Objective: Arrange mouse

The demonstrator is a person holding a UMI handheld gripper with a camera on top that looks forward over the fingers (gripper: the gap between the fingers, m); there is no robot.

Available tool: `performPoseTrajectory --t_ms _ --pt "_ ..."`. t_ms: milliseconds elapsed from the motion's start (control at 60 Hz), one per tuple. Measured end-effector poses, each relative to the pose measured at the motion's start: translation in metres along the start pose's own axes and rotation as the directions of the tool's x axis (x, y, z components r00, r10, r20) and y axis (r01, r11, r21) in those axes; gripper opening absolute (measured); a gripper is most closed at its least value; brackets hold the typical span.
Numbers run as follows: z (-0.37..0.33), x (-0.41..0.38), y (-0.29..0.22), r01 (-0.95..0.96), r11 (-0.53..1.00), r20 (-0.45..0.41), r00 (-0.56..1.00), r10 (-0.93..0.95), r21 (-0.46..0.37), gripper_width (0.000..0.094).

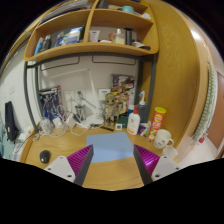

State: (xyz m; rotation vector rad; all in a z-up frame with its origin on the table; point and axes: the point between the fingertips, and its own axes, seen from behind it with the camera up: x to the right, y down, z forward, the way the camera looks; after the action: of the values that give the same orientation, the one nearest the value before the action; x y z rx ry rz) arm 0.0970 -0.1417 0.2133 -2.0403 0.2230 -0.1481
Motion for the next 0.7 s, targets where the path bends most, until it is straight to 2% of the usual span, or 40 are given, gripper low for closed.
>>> performPoseTrajectory --t_ms 150,350,450,567,700 --pt "-0.002 -0.059 0.028 0.075 0.996 0.111 0.991 -0.07 -0.043 0.0831" --pt "-0.003 -0.205 0.088 0.132 0.986 0.306 0.947 -0.095 -0.102 0.0838" --pt "0.002 -0.265 0.109 0.168 0.978 0.378 0.919 -0.111 -0.121 0.0838" --pt "0.019 -0.321 0.126 0.194 0.971 0.43 0.895 -0.118 -0.136 0.0843" --pt "0.052 -0.36 0.138 0.204 0.968 0.439 0.89 -0.122 -0.144 0.084"
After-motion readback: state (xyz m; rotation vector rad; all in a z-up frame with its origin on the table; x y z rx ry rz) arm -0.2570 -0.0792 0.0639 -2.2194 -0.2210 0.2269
